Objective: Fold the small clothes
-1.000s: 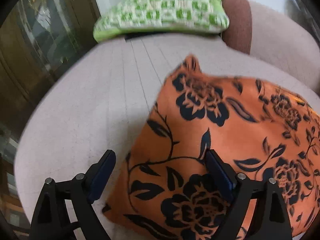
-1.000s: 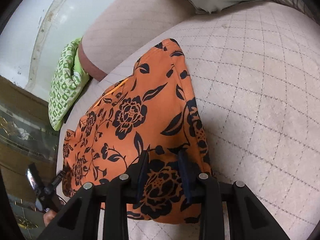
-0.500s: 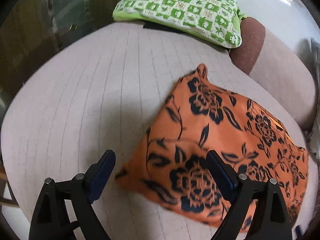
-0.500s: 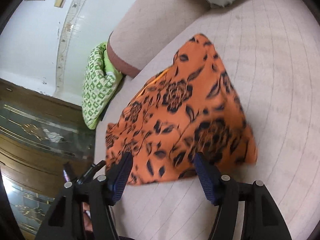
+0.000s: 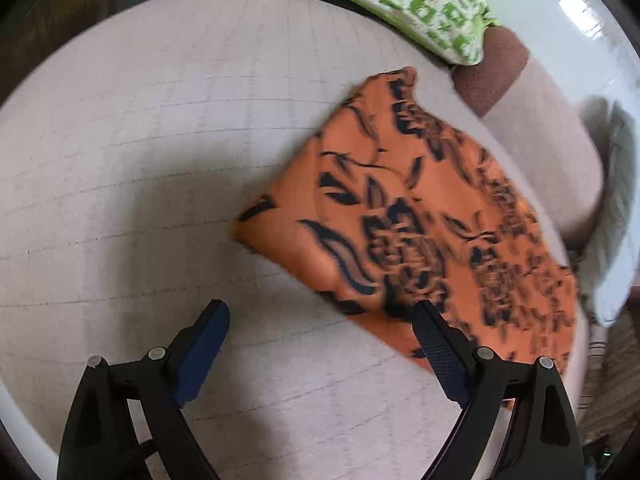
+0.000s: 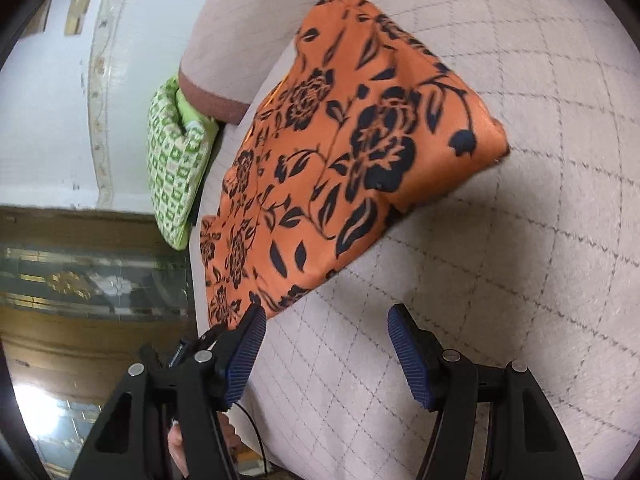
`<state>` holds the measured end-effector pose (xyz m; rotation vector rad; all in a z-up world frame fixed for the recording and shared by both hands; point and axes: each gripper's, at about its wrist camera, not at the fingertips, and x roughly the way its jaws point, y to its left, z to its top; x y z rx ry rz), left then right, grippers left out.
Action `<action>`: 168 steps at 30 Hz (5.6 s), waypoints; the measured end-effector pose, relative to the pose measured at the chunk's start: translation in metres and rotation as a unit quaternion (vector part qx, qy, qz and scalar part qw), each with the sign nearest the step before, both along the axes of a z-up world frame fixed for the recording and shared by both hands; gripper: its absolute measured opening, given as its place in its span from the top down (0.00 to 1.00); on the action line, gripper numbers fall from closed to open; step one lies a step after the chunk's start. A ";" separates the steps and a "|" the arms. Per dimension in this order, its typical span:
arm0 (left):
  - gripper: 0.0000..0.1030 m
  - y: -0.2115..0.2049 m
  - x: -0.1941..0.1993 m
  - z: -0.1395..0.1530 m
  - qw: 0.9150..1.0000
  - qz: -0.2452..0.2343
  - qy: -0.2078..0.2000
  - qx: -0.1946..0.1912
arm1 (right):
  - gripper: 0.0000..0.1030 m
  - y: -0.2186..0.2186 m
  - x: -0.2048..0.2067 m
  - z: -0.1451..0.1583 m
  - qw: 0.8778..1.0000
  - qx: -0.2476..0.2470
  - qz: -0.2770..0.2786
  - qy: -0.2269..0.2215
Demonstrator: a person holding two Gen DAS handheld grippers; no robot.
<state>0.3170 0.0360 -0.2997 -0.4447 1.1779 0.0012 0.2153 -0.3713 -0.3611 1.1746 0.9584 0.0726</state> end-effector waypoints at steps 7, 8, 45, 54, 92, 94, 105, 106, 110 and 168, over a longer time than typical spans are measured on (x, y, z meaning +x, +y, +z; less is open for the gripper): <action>0.10 -0.019 0.031 -0.004 1.000 -0.001 -0.028 0.012 | 0.35 -0.017 0.010 -0.022 0.997 0.036 -0.063 0.008; 0.10 -0.018 0.035 -0.004 0.999 0.004 -0.031 0.006 | 0.35 -0.019 0.013 -0.026 0.997 0.042 -0.070 0.008; 0.83 0.016 0.021 0.011 0.991 0.020 -0.104 -0.077 | 0.89 -0.012 0.011 0.036 0.969 -0.186 -0.109 -0.117; 0.66 0.035 0.014 -0.018 0.992 0.029 -0.062 -0.103 | 0.86 -0.039 -0.015 -0.010 0.990 -0.049 -0.124 -0.052; 0.83 0.016 0.031 0.022 0.981 0.034 -0.164 -0.097 | 0.85 -0.018 0.059 0.038 0.963 -0.191 -0.126 -0.142; 0.83 0.021 0.021 0.024 0.981 0.034 -0.163 -0.097 | 0.85 -0.009 0.052 0.045 0.961 -0.205 -0.114 -0.145; 0.83 0.041 -0.051 0.009 0.989 0.044 -0.106 -0.099 | 0.86 -0.001 -0.039 0.029 0.973 -0.190 -0.091 -0.093; 0.82 0.040 -0.056 0.007 0.990 0.044 -0.101 -0.090 | 0.85 -0.001 -0.046 0.024 0.975 -0.188 -0.086 -0.080; 0.60 0.044 -0.067 -0.006 0.992 0.067 -0.074 -0.080 | 0.75 -0.003 -0.069 -0.010 0.989 -0.132 -0.073 -0.006; 0.56 -0.294 -0.137 0.039 0.908 -0.383 -0.150 -0.071 | 0.28 -0.126 -0.092 -0.002 0.970 0.176 -0.115 -0.123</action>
